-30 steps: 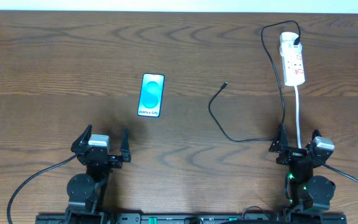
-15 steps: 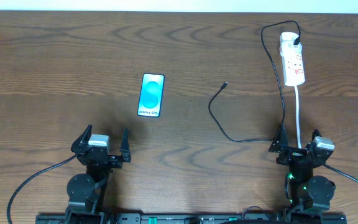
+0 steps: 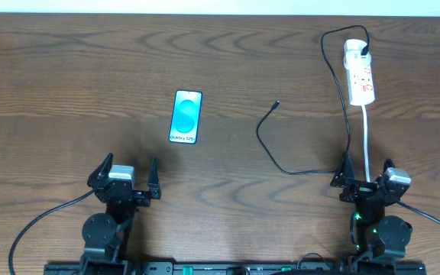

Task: Plug charger to phone and switch on socket

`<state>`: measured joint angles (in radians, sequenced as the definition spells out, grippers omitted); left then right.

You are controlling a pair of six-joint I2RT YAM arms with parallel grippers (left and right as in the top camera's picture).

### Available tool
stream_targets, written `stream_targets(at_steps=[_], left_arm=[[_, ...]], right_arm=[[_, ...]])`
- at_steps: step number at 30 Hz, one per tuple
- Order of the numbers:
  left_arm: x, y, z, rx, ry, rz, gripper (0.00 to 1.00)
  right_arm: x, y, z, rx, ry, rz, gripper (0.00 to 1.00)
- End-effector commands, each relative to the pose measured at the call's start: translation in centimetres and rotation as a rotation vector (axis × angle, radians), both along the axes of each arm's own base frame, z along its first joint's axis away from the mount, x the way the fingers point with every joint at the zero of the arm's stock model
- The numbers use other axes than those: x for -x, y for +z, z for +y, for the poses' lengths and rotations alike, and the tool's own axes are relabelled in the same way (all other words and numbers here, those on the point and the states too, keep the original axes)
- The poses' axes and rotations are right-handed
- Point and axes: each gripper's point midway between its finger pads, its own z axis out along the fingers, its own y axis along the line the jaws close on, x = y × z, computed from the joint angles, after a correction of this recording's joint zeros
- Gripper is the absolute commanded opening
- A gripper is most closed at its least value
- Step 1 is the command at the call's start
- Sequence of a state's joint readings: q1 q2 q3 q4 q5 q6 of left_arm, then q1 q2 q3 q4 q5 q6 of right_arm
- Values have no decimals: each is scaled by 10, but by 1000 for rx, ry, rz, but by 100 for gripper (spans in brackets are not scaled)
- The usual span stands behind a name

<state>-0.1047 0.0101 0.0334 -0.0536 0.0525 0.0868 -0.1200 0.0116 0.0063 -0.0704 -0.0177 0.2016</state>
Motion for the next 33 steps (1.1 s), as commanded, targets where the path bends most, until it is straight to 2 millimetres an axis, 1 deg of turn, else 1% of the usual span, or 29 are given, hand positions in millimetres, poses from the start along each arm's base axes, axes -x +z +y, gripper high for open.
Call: stream_targets(at_steps=[1,20,26,33], left_arm=[[-1,-16,3,-23,15,35,98],[-1,-16,3,-23,15,35,98],[-1,-17,3,-23,15,37,98],[-1,-27,3,-28,15,84,98]], right_arm=[[0,-1,-1,-3,-6,1,99],[0,0,-1,-3,-7,0,99],[0,4,0,-39,-1,-23,99],[0,9,1,-43,0,-43,99]])
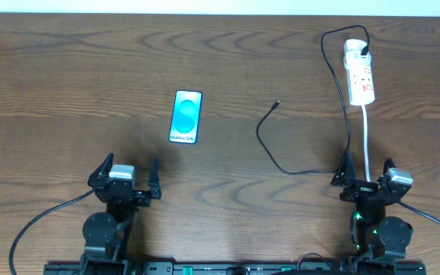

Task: Plug charger to phone and switch on socket

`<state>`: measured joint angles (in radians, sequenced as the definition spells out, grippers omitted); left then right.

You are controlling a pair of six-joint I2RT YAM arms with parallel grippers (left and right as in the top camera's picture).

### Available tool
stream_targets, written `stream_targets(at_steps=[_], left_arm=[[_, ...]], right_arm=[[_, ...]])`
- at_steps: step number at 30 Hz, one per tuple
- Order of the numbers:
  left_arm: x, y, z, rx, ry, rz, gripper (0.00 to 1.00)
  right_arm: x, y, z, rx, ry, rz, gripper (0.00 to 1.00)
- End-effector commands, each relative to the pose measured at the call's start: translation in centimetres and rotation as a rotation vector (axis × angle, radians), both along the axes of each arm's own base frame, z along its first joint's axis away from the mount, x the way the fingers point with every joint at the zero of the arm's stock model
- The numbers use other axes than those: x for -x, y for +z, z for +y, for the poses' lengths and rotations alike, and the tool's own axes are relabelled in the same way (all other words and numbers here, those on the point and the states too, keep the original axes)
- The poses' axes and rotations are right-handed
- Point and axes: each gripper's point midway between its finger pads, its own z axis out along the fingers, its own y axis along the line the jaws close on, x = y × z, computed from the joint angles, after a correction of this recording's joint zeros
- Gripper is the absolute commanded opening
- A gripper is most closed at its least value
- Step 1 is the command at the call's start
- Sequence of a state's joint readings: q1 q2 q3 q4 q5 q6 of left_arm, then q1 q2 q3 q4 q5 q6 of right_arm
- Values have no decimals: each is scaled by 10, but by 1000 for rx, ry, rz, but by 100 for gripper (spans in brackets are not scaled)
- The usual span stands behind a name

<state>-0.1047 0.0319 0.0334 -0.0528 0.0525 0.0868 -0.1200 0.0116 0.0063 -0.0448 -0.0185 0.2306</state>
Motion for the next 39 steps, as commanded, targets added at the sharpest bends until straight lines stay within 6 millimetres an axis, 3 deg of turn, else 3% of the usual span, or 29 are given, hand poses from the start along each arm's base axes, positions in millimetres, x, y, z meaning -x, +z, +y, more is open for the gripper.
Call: stream_targets(at_steps=[1,8,18,25,33,39], left_arm=[[-1,-25,3,-27,15,74,98],[-3,-37,3,-34,14,137,98],[-12,13,2,-19,15,71,98],[-18,57,1,-15,13,74,98],[-25,87,-1,-32,6,253,98],[-46,120,-13,44,-28,345,98]], right_arm=[[0,4,1,-17,1,-18,99],[-1,16,13,-12,77,-67,99],[1,33,32,-11,185,-82,99],[-6,62,43,11,256,-33,99],[-34,108,54,-31,344,144,99],[-55,132,64,-63,428,299,99]])
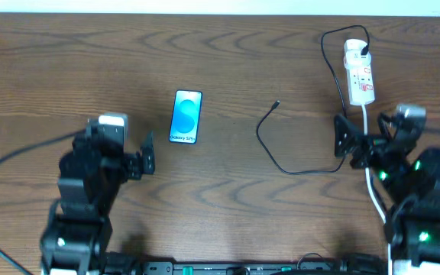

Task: Plug charger to phone and switch on socket
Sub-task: 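Raise both arms and move the left gripper over the phone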

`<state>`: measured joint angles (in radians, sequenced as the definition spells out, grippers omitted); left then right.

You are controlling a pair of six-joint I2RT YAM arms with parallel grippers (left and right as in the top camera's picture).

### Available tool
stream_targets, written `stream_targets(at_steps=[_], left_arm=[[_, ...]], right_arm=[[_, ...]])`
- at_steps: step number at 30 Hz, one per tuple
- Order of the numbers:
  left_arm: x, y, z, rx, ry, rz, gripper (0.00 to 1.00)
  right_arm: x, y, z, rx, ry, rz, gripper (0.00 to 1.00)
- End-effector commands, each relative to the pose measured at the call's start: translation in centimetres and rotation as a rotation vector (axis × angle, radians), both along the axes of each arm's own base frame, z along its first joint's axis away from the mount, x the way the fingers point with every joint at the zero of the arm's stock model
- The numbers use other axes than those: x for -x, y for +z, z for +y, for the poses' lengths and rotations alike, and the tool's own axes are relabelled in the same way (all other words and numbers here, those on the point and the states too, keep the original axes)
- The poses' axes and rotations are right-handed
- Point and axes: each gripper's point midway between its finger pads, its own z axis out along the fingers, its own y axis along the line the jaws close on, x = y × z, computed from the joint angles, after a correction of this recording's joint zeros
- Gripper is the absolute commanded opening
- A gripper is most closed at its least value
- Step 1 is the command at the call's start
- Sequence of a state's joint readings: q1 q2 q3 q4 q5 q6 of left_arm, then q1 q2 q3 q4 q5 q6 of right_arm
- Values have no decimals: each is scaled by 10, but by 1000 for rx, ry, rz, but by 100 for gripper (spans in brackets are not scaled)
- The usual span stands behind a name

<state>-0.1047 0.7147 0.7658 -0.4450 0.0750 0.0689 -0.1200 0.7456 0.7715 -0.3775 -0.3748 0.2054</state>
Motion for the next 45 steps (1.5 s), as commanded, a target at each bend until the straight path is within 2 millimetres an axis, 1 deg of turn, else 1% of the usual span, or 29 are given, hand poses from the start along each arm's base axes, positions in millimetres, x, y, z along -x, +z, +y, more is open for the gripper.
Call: stream_targets(at_steps=[1,5,9,12,16,19,22,24,26,29,33,36,39,43,45], left_arm=[[-15,27,-8,63,-15,24,98],[-38,38,-19,79,-55,126,98],[-66,41,-24,76,-58,242,98],[-85,40,-34,99,-93,346,98],[-98,39,-52,155,-162,448,98],[-104,30,-53,156,-161,480,98],[-96,24,-59,199,-177,529,98],[-88,22,-66,232,-209,564,98],[-85,24,-71,254,-233,569,98],[-89,24,-69,249,-224,559,98],[-98,15,-49,222,-70,577,98],[-108,17,-47,210,-57,569,98],[-118,25,-46,208,-43,573,98],[-128,26,-24,111,58,610,98],[-132,24,-16,72,95,631,98]], right_arm=[[-10,18,11,16,84,41,99],[-23,31,14,51,121,110,99],[-32,40,27,90,188,192,99],[-37,39,33,156,201,287,99],[-41,37,41,246,217,397,99],[-47,36,50,321,274,410,99],[-52,34,55,354,307,395,99],[-49,35,66,277,332,407,99],[-44,36,76,225,379,414,99],[-46,40,78,218,386,395,99],[-52,45,82,221,391,359,99],[-58,46,88,229,401,338,99],[-64,35,89,242,381,370,99],[-67,16,90,245,370,446,99],[-68,8,86,253,347,482,99]])
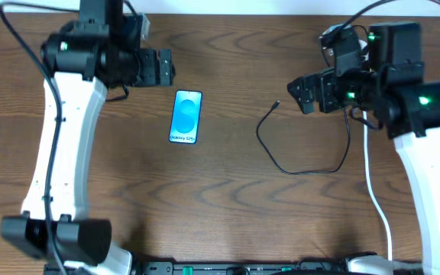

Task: Plug charger to phone and switch on socket
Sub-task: 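Raise both arms and move the left gripper over the phone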

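The phone (186,117) lies flat, screen lit blue, left of the table's middle. My left gripper (164,69) hangs above and just left of its far end, jaws apart and empty. The black charger cable (296,169) loops across the table, its free plug tip (276,105) lying right of the middle. My right gripper (301,93) hovers just right of that tip, open and holding nothing. The right arm (392,72) hides the white socket strip; only its white lead (369,164) shows, running toward the near edge.
The left arm's white link (59,145) spans the left side down to its base (52,237). The right arm's white link (434,198) runs down the right side. Brown wood table (220,221) all around.
Both arms have risen and reached far forward. The left gripper went from beside the phone's near left to above its far end. The right gripper went from near the socket lead to beside the cable tip.
At first both arms sat folded at the near edge, grippers open, and stayed so a second later. Then both were lifted and partway out toward phone and socket lead. Now they reach over the far half. Phone and cable have not moved.
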`<state>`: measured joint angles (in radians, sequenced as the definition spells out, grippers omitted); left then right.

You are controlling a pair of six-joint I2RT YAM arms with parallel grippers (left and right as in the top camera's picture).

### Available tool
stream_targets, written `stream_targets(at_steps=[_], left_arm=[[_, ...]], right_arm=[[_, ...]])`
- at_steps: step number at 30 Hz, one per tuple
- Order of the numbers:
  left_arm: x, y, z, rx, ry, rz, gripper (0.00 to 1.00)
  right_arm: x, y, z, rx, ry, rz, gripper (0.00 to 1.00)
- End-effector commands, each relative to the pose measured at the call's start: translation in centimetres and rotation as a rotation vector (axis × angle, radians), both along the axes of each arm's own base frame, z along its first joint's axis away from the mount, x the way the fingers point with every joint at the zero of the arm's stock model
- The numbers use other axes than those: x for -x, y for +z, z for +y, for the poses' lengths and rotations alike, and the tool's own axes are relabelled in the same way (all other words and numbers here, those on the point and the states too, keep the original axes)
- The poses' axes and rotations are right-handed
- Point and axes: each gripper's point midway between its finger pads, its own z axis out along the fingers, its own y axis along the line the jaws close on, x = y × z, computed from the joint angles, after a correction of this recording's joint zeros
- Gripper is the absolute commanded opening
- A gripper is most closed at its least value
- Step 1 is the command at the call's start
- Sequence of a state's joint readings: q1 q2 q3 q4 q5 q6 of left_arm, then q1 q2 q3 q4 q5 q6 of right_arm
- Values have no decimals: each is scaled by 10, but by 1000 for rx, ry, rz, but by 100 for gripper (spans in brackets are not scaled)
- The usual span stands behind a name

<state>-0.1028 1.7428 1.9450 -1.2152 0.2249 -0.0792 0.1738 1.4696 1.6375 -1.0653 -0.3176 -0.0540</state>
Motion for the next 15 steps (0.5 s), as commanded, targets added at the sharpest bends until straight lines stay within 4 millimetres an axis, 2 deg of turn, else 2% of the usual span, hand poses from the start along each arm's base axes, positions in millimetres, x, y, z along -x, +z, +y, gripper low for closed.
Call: stream_targets(at_steps=[1,7,11,15], left_arm=[[-13,3,24,-111,70,-5,98],[-25,-24,29,-150,88,50,98],[-39,-52,28,-140,129,104,98],[-53,-89,27,-136,157,167,98]], right_arm=[[-4,-7,-5,28,-48,32,99],[-3,-8,-6,32,-51,38,99],[-3,-8,-5,28,-47,37,99],[-3,-8,-5,28,-46,40,99]])
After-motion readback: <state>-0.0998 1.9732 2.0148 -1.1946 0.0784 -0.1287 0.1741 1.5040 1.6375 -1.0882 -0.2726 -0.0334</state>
